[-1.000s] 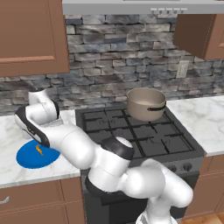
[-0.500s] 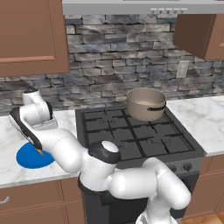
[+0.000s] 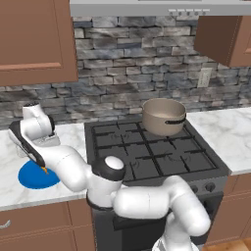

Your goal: Retrieve the frozen meat and place it in the pot on a burner. Then turn the burner on.

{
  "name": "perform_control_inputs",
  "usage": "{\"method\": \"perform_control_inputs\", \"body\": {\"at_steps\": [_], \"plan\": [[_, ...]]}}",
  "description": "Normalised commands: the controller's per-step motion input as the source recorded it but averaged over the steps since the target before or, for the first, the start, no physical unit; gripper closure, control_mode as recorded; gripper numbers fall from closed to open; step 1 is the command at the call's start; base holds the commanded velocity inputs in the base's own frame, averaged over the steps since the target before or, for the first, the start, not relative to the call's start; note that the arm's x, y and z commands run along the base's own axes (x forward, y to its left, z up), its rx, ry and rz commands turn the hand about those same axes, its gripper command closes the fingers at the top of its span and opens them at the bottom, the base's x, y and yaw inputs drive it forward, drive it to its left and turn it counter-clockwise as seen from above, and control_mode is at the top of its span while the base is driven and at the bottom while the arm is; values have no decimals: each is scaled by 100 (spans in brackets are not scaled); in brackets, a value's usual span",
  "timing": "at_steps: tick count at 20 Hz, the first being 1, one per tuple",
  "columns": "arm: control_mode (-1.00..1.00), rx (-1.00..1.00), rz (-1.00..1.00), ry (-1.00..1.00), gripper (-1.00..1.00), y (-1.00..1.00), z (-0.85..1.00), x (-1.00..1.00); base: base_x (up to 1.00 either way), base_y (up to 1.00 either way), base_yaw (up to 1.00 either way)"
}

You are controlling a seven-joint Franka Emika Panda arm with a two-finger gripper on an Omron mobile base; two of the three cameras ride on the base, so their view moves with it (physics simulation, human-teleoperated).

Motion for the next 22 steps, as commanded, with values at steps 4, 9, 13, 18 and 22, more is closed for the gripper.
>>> {"method": "perform_control_inputs", "body": {"at_steps": [4,9,13,18,22], "plan": [[-100,0,2,4,-100,12,-32,22,0,0,0],[-100,0,1,2,-100,8,-34,19,0,0,0],[-100,0,0,4,-100,5,-33,2,0,0,0],[-100,0,0,5,-100,5,-8,0,0,0,0],[-100,0,0,4,-100,0,0,-3,0,0,0]]}}
